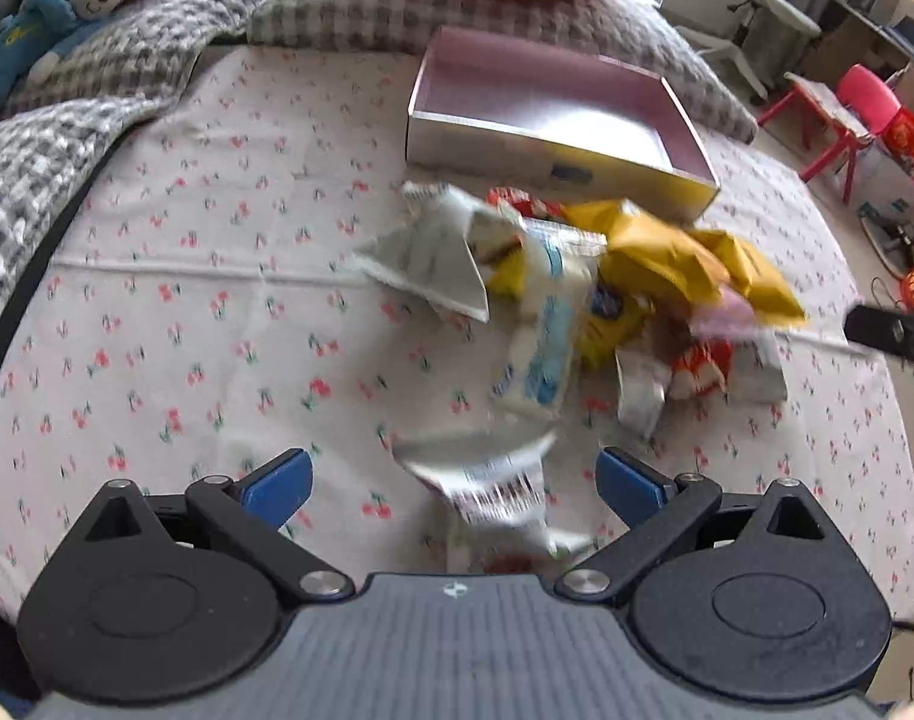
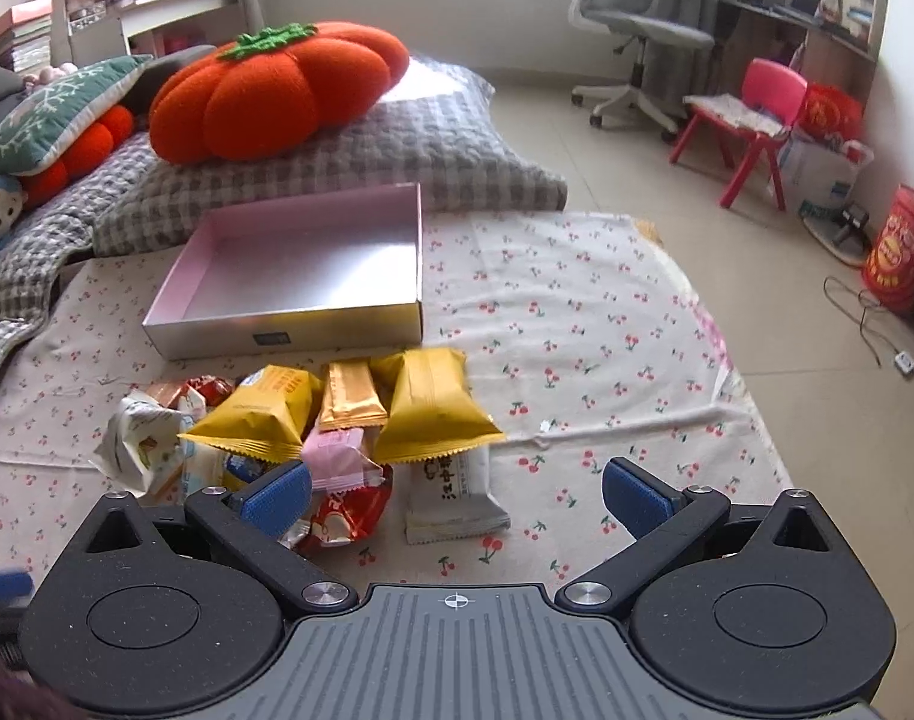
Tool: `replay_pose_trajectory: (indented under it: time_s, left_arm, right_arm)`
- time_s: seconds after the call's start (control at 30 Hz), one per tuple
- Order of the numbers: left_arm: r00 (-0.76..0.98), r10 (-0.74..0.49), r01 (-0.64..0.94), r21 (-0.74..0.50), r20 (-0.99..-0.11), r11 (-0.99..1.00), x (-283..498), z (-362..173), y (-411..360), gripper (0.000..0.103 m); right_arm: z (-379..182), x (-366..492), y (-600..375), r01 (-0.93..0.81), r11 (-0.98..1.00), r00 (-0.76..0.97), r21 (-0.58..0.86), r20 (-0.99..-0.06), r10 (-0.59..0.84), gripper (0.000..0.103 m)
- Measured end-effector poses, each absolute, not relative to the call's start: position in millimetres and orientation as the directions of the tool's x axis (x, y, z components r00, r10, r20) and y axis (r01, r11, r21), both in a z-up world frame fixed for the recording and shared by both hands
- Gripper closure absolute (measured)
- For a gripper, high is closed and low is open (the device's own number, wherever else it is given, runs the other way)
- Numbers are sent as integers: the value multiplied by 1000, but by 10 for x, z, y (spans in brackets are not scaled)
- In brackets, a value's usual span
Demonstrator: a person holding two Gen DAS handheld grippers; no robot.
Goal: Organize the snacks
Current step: 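Grasp the white Pecan Kernels packet from the snack pile with the left gripper, then grasp the yellow snack bag with the right gripper while the left holds the packet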
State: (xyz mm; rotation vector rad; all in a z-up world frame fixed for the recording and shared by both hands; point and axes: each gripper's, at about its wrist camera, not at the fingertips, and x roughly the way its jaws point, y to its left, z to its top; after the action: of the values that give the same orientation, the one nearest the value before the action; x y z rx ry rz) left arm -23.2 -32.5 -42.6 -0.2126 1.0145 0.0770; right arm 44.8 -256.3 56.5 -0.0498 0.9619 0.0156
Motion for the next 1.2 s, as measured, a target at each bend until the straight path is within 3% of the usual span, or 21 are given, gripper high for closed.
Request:
replay_pose_trajectory:
  time_s: [0.33, 0.63, 0.7, 0.83, 0.87, 0.9, 0.97, 1.2]
  left_arm:
    - [440, 9, -209, -92, -898, 974, -328, -641, -477, 8]
    - [426, -7, -199, -101, -905, 975, -319, -836, -554, 11]
    - [427, 1, -205, -96, -904, 974, -303, -847, -562, 27]
    - [426, -32, -199, -128, -904, 972, -297, -848, -576, 42]
    - [433, -45, -190, -140, -900, 972, -288, -834, -589, 49]
    - [441, -57, -180, -151, -896, 972, -288, -818, -596, 63]
    - [455, -76, -160, -166, -887, 973, -295, -787, -623, 69]
    - [498, -96, -174, -208, -862, 963, -267, -717, -528, 74]
  right_arm:
    - [422, 527, -2560, -51, 999, 491, -18, -871, 10, 0]
    - [409, 519, -2496, -88, 993, 534, -78, -845, -19, 0]
    - [373, 539, -2533, -66, 996, 517, -56, -856, -13, 0]
    - [345, 545, -2534, -95, 995, 516, 11, -855, 59, 0]
    - [355, 539, -2514, -106, 994, 526, -12, -849, 46, 0]
    - [360, 532, -2499, -110, 994, 535, -27, -844, 37, 0]
    - [354, 539, -2488, -117, 993, 540, -34, -841, 35, 0]
    - [266, 628, -2585, -80, 997, 521, -18, -853, 27, 0]
